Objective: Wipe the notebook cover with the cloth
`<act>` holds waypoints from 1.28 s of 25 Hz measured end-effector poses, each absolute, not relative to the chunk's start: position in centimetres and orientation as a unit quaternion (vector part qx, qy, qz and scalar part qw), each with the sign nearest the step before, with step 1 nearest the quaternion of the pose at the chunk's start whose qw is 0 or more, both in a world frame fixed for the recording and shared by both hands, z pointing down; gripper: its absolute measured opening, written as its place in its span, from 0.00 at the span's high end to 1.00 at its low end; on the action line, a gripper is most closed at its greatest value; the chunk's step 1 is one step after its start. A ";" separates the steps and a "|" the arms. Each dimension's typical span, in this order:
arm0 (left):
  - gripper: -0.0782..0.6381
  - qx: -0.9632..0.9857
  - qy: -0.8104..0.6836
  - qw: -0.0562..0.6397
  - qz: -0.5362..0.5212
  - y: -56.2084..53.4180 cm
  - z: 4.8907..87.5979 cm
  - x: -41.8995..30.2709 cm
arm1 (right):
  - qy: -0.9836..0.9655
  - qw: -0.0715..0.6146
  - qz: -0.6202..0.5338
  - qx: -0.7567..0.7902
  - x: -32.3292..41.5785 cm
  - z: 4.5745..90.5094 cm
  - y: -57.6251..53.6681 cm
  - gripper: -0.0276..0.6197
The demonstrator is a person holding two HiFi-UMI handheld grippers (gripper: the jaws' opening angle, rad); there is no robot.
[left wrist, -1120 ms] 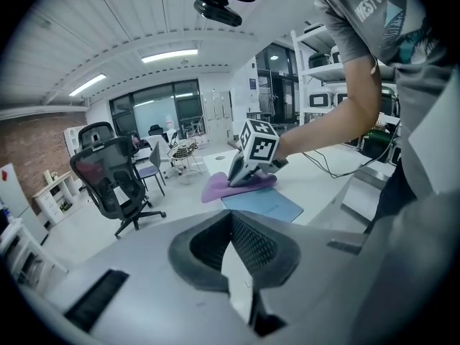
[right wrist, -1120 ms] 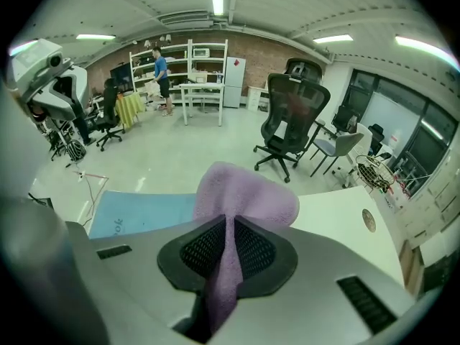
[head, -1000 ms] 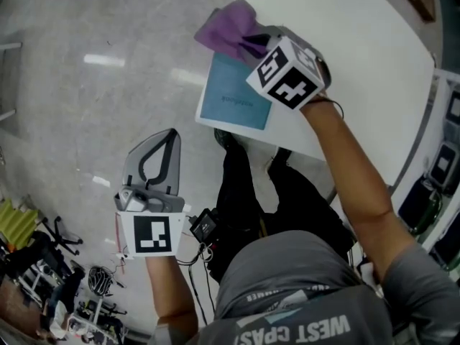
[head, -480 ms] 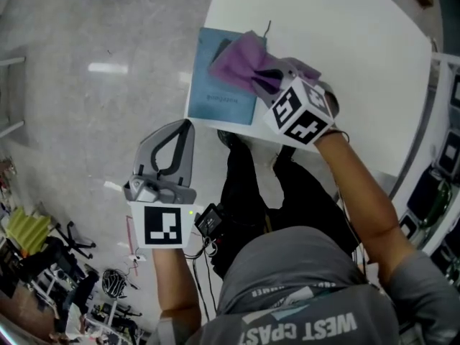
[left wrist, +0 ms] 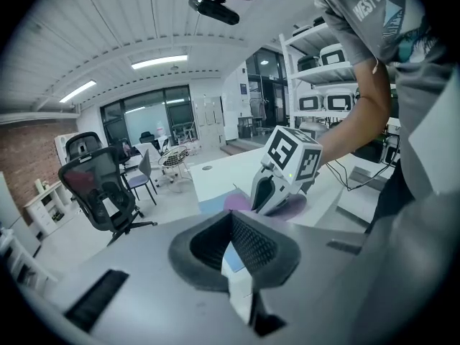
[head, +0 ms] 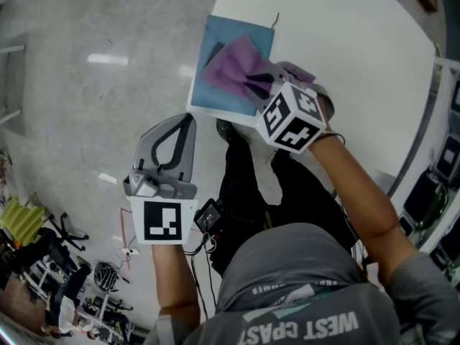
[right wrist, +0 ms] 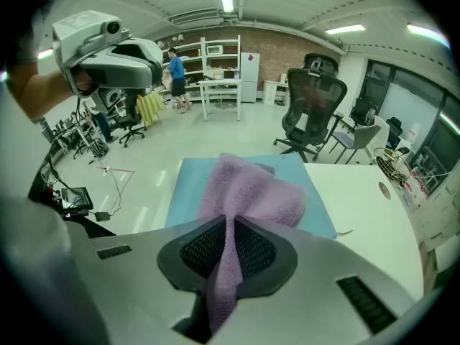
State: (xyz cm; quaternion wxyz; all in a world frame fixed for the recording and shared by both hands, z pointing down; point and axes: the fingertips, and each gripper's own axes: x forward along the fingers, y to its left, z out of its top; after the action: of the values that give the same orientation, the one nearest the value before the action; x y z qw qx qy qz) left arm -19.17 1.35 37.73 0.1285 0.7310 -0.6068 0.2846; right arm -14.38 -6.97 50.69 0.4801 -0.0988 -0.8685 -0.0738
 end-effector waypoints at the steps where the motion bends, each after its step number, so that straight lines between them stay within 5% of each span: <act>1: 0.89 0.729 -0.609 0.130 0.284 1.9 37.9 -19.5 | -0.868 0.479 -0.075 -0.105 -15.0 50.8 -6.2 0.87; 12: 0.89 0.710 -0.629 0.142 0.283 5.7 38.7 -22.2 | -0.868 0.464 -0.087 -0.154 -19.4 50.8 0.0 0.87; 32: 0.89 0.731 -0.612 0.115 0.279 2.9 36.6 -18.8 | -0.873 0.475 -0.047 -0.098 -12.9 50.9 -3.4 0.87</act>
State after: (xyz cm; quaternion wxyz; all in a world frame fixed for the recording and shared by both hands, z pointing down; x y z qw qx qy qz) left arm -18.85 2.89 36.61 0.1154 0.7309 -0.6121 0.2789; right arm -12.92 -3.43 50.88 0.4747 -0.0980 -0.8734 -0.0467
